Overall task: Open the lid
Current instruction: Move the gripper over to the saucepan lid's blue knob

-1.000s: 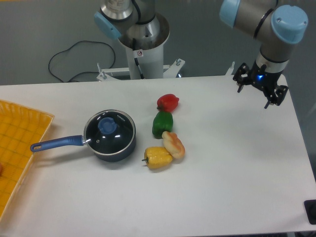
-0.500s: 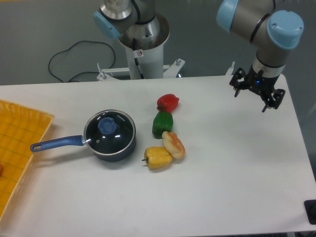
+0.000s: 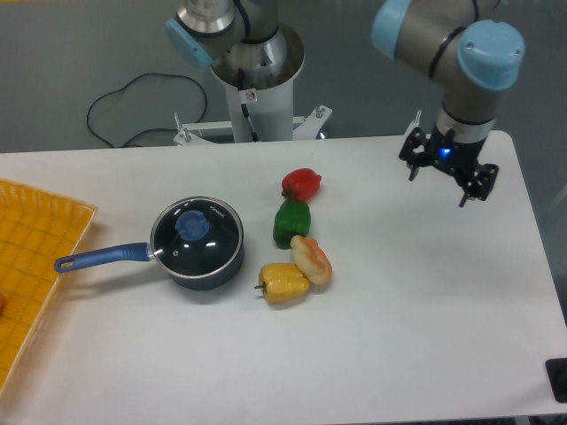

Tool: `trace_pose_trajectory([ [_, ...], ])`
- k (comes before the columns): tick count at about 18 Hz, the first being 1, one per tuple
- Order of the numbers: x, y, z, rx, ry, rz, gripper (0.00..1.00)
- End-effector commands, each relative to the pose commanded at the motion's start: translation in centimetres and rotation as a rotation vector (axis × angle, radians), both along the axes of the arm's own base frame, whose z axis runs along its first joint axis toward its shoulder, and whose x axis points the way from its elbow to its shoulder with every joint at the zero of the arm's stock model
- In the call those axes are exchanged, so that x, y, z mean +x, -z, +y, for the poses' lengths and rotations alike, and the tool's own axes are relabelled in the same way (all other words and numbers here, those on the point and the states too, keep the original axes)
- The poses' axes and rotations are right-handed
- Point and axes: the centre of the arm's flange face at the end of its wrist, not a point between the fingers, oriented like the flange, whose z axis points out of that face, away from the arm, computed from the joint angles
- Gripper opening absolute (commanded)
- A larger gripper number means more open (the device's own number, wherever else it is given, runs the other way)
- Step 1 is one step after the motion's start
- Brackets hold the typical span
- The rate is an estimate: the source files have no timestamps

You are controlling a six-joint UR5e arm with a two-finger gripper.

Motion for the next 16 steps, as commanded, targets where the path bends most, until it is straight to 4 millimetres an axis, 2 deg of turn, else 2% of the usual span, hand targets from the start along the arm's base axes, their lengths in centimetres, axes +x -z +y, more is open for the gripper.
trace_pose_trajectory([
  [4,2.7,1.4,2.1,-0.01,0.051,-0.026,1.0],
  [7,4.8,1.8,4.8,-0.012,0.112,-0.027,1.0],
  [12,8.8,1.6,9.2,0.003,0.167,0.002,1.0],
  [16,11.5,1.5,11.5,0.005,0.21,0.003,1.0],
])
